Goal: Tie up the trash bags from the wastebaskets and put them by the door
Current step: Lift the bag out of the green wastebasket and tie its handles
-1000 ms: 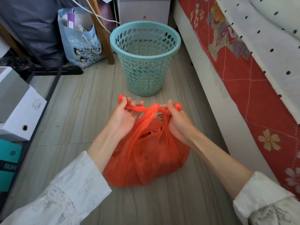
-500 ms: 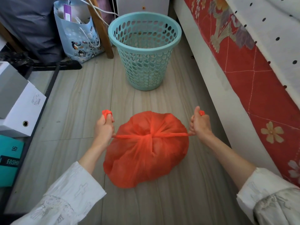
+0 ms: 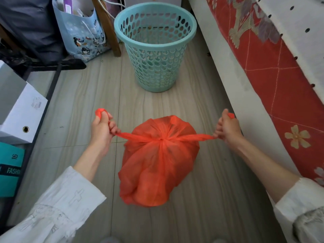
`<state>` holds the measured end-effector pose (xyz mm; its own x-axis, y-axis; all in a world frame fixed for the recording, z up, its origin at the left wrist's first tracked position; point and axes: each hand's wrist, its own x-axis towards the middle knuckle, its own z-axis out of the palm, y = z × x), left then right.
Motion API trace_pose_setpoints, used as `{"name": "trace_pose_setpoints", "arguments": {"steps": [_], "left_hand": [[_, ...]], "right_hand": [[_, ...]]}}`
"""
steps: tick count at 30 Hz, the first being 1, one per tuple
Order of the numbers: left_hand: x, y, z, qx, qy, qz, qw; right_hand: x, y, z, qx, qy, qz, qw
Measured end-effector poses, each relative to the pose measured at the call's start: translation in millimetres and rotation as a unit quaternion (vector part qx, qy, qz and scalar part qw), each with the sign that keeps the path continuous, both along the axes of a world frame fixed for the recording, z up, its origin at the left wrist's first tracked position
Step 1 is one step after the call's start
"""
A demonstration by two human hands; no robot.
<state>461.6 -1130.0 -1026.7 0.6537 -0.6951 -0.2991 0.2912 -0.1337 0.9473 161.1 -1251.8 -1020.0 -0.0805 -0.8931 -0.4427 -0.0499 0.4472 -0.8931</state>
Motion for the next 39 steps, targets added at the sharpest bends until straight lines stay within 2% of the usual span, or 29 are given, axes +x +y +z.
{"name": "trace_pose_setpoints", "arguments": {"steps": [2,4,6,10,12,13,15,17,19,20,21,24,26,28,31,35,37,39], "left_hand": [[-2.4,1.2,6.1,-0.049,0.081,0.005,0.996],[-10.3,0.4,7.1,-0.067,0.117,-0.008,0.991],[-20.6,-1.4,5.6,-0.051,0.141,-0.020,0.989],[-36.3,6.1,-4.9,0.001,0.255,0.043,0.966],[-39.6,15.1,-15.3,0.012,0.260,0.066,0.963],[-42.0,18.8,-19.6,0.014,0.238,0.064,0.969],[-48.5,23.0,-20.7,0.023,0.192,0.065,0.979],[-53.8,24.2,-18.9,0.011,0.180,0.066,0.981],[-59.3,23.1,-11.0,-0.017,0.180,0.054,0.982],[-62.6,21.5,-6.8,-0.040,0.184,0.044,0.981],[-66.5,20.0,-2.0,-0.067,0.188,0.029,0.979],[-80.0,15.2,11.1,-0.115,0.181,-0.047,0.976],[-86.2,14.2,15.0,-0.102,0.150,-0.088,0.979],[-85.8,15.2,15.4,-0.072,0.118,-0.105,0.985],[-80.5,14.8,12.9,-0.022,0.067,-0.117,0.991],[-84.8,9.5,11.6,0.011,0.022,-0.142,0.990],[-86.3,8.9,12.3,0.023,0.023,-0.152,0.988],[-85.2,9.1,12.0,0.034,0.014,-0.166,0.985]], "right_hand": [[0.3,1.4,5.0,0.005,-0.067,-0.037,0.997],[3.1,3.7,8.0,0.022,-0.085,-0.067,0.994],[10.0,11.1,11.3,0.062,-0.092,-0.071,0.991],[29.0,40.3,14.0,0.159,-0.244,-0.074,0.954],[35.6,57.9,12.3,0.173,-0.292,-0.056,0.939],[40.4,65.6,8.3,0.162,-0.285,-0.038,0.944],[51.8,79.1,-2.0,0.109,-0.212,0.018,0.971],[61.2,86.4,-16.0,0.017,-0.023,0.087,0.996],[69.7,89.0,-20.3,-0.100,0.164,0.148,0.970],[72.8,88.0,-18.0,-0.135,0.192,0.151,0.960],[75.1,86.8,-11.7,-0.144,0.167,0.145,0.965],[82.5,81.8,3.3,-0.101,-0.009,0.138,0.985],[85.6,77.4,7.7,-0.060,-0.117,0.116,0.984],[82.7,72.6,9.6,-0.014,-0.165,0.087,0.982],[69.8,64.8,7.0,0.023,-0.167,0.054,0.984],[53.3,55.7,-0.3,0.035,-0.100,0.057,0.993],[49.3,56.2,-2.4,0.027,-0.072,0.078,0.994],[48.1,56.9,-10.0,-0.011,0.015,0.144,0.989]]}}
